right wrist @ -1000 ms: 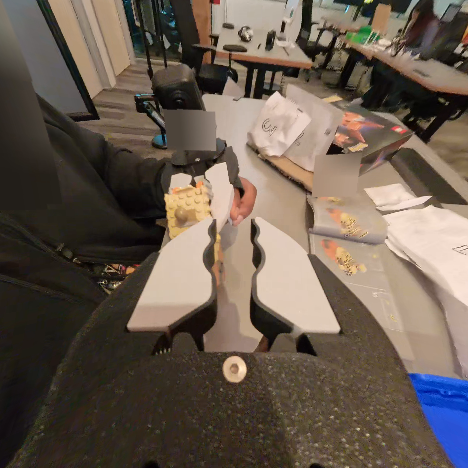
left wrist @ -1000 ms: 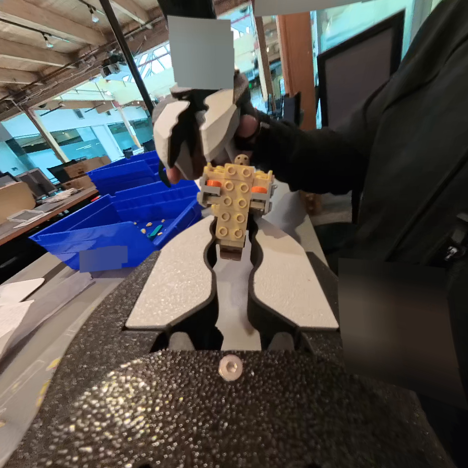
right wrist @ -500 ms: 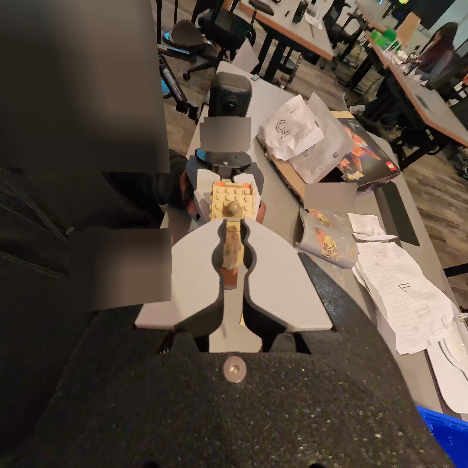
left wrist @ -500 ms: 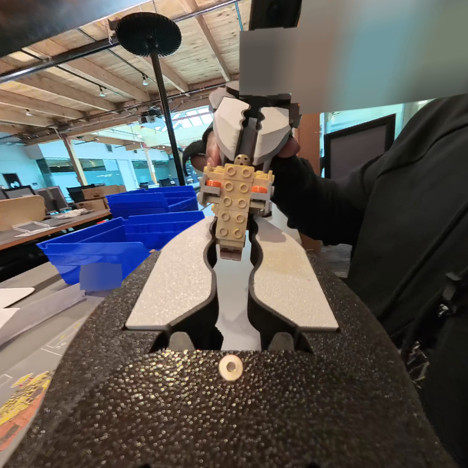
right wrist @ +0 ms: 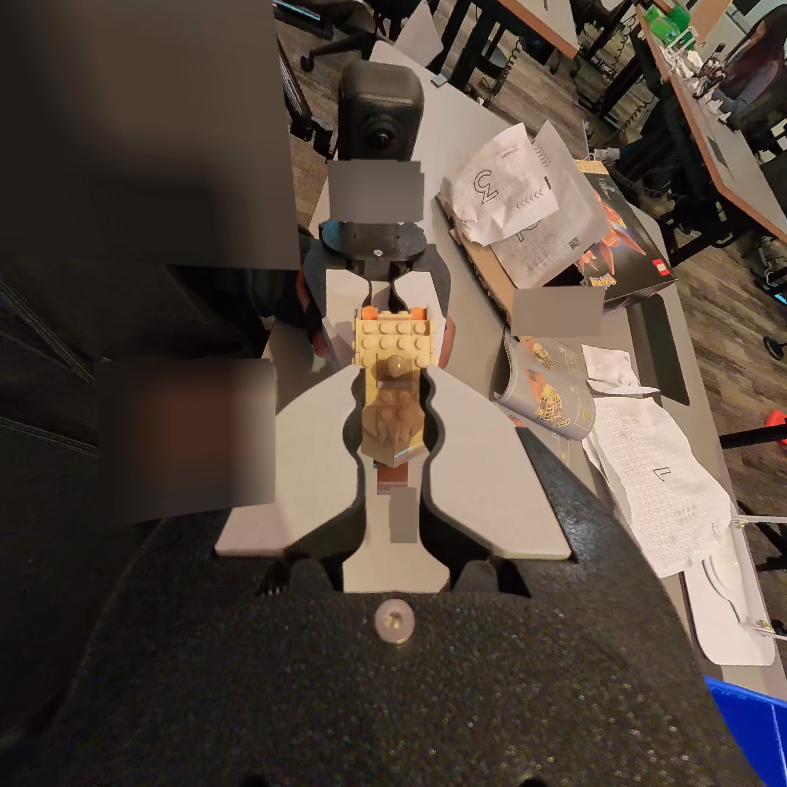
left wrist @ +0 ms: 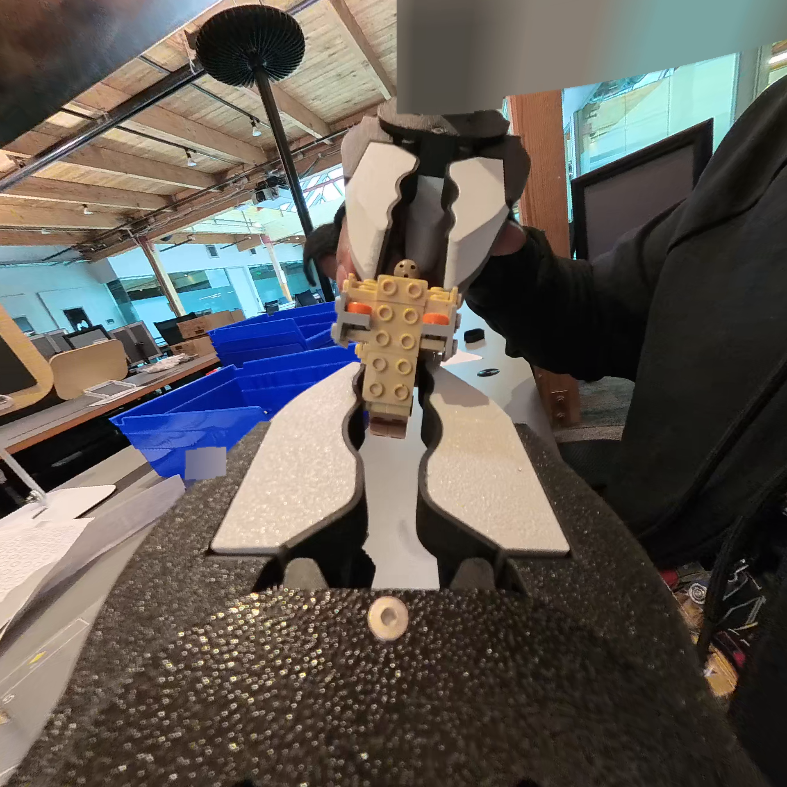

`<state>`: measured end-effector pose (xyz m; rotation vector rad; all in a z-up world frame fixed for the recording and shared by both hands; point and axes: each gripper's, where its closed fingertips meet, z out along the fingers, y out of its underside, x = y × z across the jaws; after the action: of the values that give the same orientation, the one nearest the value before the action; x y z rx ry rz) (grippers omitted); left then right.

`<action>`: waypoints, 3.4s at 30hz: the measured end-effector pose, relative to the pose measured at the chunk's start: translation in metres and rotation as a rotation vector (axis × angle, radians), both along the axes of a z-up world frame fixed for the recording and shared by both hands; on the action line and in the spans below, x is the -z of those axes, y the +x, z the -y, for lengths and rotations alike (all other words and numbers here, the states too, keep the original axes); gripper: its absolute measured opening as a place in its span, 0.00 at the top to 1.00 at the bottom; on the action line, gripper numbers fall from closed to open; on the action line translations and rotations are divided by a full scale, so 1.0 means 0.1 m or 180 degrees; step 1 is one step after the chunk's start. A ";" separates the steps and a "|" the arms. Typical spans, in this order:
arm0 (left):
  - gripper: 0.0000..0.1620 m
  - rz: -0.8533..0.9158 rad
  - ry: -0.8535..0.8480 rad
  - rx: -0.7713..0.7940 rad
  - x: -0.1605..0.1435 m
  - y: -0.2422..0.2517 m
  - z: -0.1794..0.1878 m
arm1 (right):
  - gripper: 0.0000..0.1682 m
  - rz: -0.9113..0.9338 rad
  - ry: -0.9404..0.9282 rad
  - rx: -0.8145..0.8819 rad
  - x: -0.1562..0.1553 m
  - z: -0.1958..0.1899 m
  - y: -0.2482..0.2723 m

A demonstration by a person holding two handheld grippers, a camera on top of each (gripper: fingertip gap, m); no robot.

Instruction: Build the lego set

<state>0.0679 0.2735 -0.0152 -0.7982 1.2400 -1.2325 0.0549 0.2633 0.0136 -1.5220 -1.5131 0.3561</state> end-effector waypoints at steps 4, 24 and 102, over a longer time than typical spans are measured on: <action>0.86 -0.0018 -0.0003 -0.0021 0.01 0.00 -0.01 | 0.86 0.0022 0.0007 0.0022 0.02 -0.02 0.00; 0.87 -0.0115 0.0060 -0.0056 0.06 0.02 0.00 | 0.90 0.0070 -0.0122 0.0047 0.09 0.01 0.00; 0.87 0.0277 0.1153 -0.1417 -0.11 -0.05 -0.16 | 0.80 -0.0230 -0.0189 0.0922 -0.01 -0.06 -0.02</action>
<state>0.0628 0.2894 -0.0043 -0.6945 1.0967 -0.6523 0.0529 0.2691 0.0144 -1.7288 -1.2138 0.2844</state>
